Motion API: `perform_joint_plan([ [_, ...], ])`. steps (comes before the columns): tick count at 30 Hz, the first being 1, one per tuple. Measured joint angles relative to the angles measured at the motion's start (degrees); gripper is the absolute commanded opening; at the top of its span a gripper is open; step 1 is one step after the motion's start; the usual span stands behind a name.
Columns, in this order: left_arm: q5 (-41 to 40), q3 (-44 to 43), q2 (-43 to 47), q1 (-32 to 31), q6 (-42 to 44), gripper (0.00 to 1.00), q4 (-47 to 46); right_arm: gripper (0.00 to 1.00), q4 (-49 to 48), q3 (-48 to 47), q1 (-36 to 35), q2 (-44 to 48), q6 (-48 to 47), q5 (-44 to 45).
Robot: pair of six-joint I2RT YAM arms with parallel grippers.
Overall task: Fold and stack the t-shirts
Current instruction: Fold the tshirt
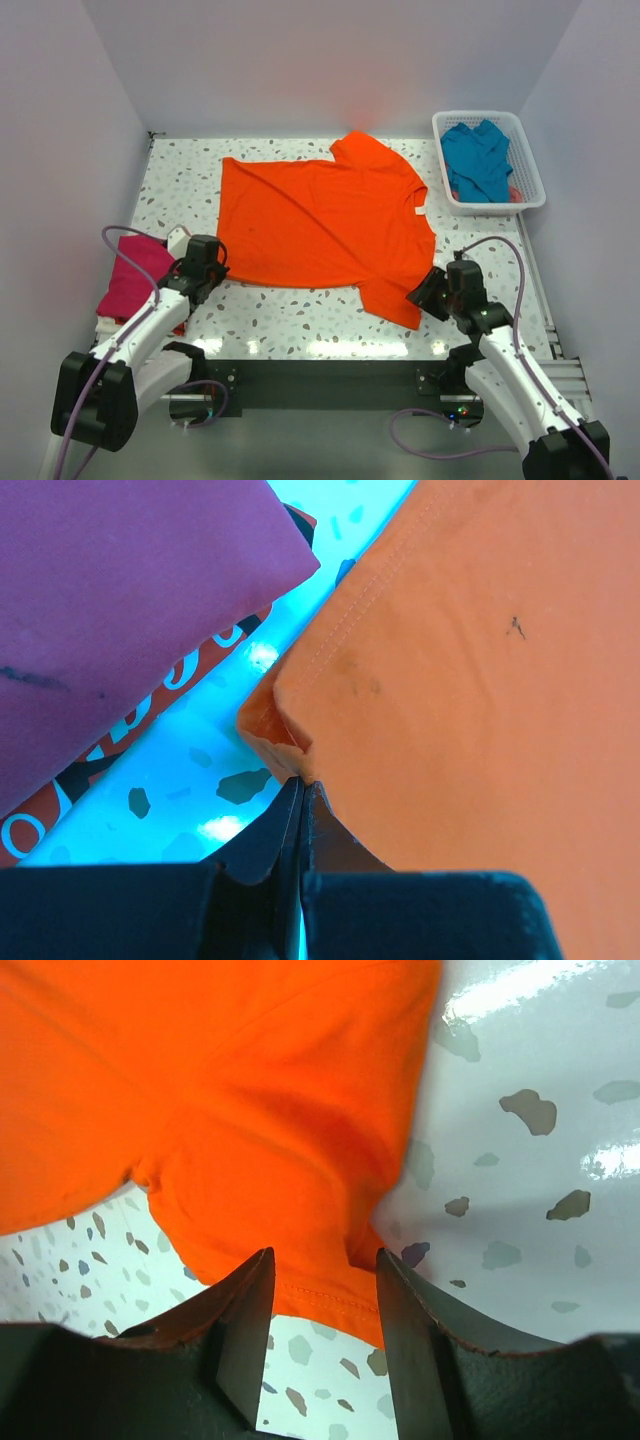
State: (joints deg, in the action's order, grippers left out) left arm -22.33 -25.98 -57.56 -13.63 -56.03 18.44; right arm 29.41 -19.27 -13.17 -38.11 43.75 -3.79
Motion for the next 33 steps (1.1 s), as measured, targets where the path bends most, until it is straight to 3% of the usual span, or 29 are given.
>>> perform_joint_plan([
  [9,0.1,1.2,1.2,0.8,-0.4,0.00,0.1,0.49,6.6,-0.6,-1.8,-0.6,1.6,2.8],
  [18,0.7,1.2,1.3,2.0,-0.3,0.00,-1.0,0.49,12.1,-5.1,-9.2,-3.0,5.5,9.1],
  [33,1.7,1.2,0.3,2.4,0.1,0.00,-2.8,0.43,14.8,-5.6,-15.3,-5.8,11.0,11.8],
])
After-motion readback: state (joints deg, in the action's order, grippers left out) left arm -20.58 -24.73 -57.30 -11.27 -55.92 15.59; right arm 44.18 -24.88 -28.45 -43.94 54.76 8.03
